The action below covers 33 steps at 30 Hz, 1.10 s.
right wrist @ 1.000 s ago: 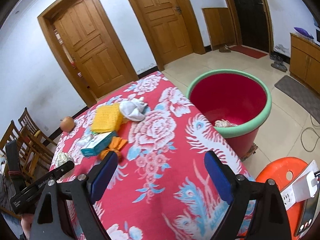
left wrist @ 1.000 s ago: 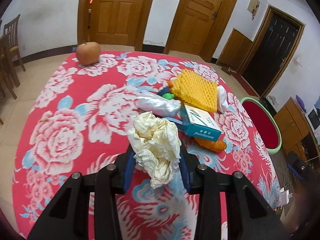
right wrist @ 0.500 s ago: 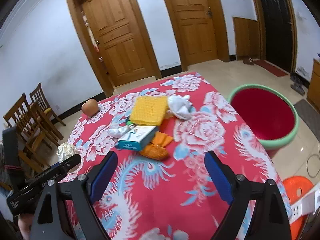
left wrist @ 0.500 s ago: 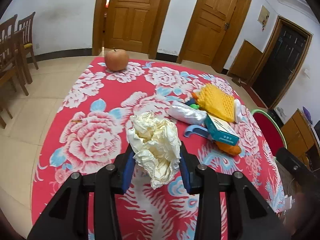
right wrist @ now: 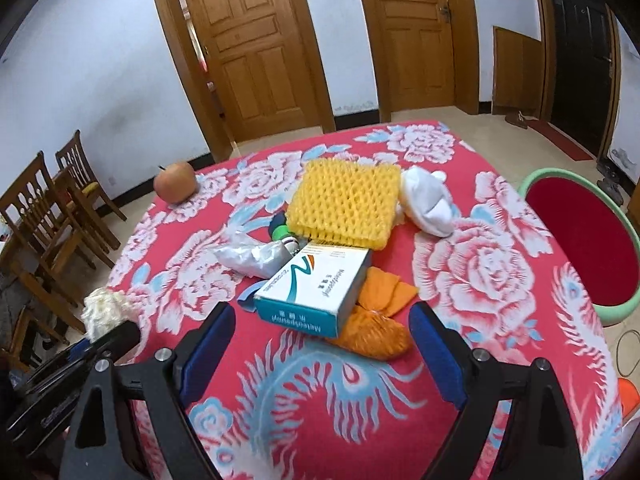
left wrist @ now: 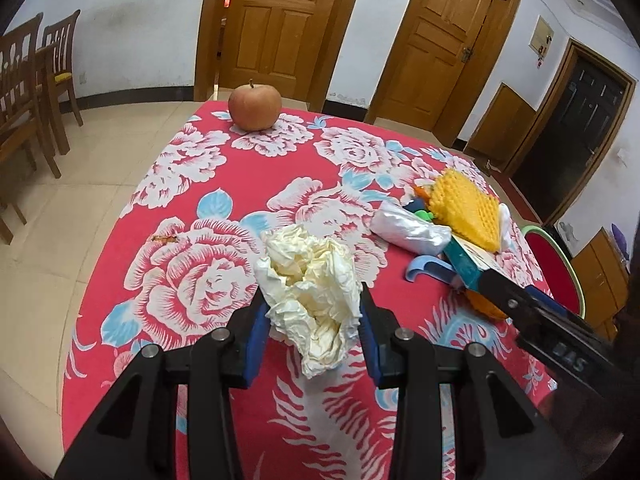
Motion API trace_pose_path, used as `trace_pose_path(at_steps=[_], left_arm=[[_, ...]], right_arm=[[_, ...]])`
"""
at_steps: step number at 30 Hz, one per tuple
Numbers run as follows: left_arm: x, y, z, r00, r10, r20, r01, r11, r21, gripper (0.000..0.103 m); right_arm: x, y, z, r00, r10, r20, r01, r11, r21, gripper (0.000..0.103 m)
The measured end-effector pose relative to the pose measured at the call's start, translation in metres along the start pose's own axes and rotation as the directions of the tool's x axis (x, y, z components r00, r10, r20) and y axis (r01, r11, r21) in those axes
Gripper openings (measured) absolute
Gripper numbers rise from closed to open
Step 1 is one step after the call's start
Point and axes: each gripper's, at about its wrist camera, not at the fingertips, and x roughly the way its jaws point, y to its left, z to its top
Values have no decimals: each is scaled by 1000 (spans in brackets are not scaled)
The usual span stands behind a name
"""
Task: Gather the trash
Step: 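Grasp the teal medicine box with the right tool and lift it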
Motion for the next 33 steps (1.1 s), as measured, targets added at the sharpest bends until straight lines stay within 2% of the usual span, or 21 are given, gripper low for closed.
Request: trace_pose_path(at_steps=[7,9,11,16,23,33], left_arm=[[8,1,-1,1000,-14,-15,14,1000,-7,40],[9,0,-1,1000,-23,-15,23,1000,-1,40],[11,-3,-1,999,-28,-15,28,1000,7,40],[11,-8,-1,999,-34,-17,35,999,17,40],[12,-15,-2,999,-37,-24,37,999,24,40],[2,-38,-1,998,-60,-15,61,996,61,40]], right_arm=[[22,-1,3,999,-38,-26,38,999,3,88],[26,0,3,998,-49,-34,49,999,-9,80],[29,0,3,998,-49,-44,48,999,-14,66],[28,-9,3,999,-43,-32,43,999,12,54],[20,-19,-1,999,19,-26,-18,999,29,53],[-15,-43,-6,998,61,36,-64,994,86,53]])
